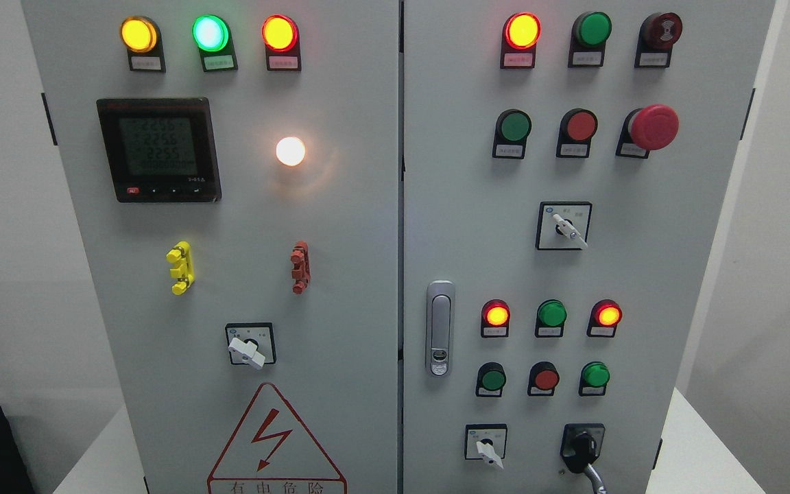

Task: Trip black knob to open circuit

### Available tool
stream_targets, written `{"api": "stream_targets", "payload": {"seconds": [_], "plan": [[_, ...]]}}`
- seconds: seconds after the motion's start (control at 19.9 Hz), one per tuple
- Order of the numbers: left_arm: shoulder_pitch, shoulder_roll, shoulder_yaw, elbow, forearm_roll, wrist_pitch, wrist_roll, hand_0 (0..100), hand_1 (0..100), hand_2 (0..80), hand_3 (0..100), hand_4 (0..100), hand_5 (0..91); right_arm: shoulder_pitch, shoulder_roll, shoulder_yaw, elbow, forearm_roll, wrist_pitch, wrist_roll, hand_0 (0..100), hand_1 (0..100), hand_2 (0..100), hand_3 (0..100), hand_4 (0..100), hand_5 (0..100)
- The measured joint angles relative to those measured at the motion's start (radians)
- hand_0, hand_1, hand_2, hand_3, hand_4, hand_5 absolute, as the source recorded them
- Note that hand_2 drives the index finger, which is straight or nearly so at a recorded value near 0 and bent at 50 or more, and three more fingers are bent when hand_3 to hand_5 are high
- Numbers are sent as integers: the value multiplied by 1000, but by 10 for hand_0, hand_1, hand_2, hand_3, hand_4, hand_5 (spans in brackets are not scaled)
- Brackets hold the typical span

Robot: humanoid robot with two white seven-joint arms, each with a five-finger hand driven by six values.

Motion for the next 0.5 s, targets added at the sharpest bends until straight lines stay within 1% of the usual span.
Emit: {"api": "stream_targets", "payload": {"seconds": [0.5], "plan": [[0, 0, 0, 0, 0, 0, 0, 120, 389, 0, 0, 0, 0, -5, 0, 9, 0, -1, 2, -7, 778, 667, 0, 926, 841, 830]]}}
